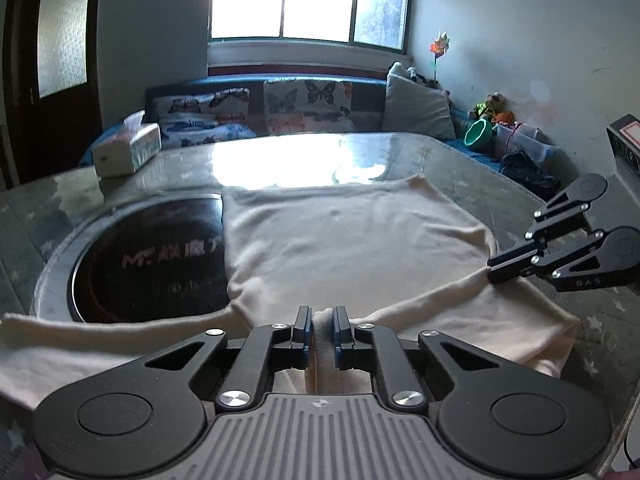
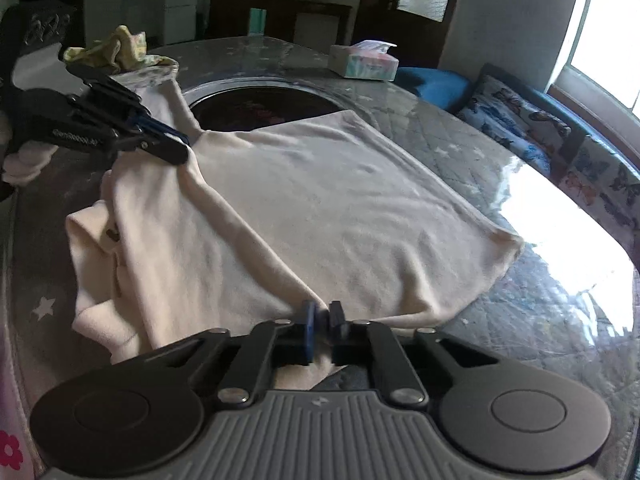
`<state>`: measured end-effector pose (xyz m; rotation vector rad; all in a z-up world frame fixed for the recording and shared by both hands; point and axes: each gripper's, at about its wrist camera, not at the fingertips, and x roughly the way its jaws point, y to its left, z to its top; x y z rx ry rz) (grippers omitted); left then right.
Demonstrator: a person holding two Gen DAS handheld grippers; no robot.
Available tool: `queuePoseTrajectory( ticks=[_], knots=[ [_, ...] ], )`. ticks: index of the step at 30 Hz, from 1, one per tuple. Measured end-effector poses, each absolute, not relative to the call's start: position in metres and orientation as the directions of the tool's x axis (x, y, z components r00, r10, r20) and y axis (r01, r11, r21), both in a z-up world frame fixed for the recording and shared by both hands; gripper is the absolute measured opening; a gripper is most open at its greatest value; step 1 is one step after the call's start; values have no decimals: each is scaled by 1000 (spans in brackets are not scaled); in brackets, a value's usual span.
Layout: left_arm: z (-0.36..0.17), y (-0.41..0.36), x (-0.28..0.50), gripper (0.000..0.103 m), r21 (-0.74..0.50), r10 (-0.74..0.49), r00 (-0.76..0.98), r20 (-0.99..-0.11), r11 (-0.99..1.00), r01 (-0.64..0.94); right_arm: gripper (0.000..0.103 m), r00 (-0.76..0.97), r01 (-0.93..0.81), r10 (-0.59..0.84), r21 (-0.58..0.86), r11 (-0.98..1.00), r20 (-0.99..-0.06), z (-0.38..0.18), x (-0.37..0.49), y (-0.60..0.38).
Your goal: Fold clothes
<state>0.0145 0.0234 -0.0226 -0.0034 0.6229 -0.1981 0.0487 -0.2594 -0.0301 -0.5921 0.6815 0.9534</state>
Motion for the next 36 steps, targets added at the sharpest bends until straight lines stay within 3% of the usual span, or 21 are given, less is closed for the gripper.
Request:
queuePoseTrajectory(
  ticks=[5,11,17,24,28,36],
  knots=[
    [-16,15,22,11,-35,-179,817,-548,981,192,4,469,-836,511,-176,519,-720,-17,41,-272],
    [-39,10,50,13,-28,-158,780,-605,984,177,6,501,-799,490,-164,578,-714,-30,46,-278],
    [-30,15,39,18,-6,-115,803,-585,990,137,10,529,-777,499,-155,610,-686,-23,40,-284],
    [-28,-4,8,15,-11,-214,794,-570,967,253,12,464,-816,578,-70,573,-672,-15,3,-284],
    [-41,-1,6,15,-19,-194,772,-606,973,230,12,447,-824,583,-57,564,-678,-14,-2,-276],
    [-29,31,-18,20,-69,-151,809,-569,988,136,16,421,-837,588,-46,545,-690,-8,-3,-257]
  ],
)
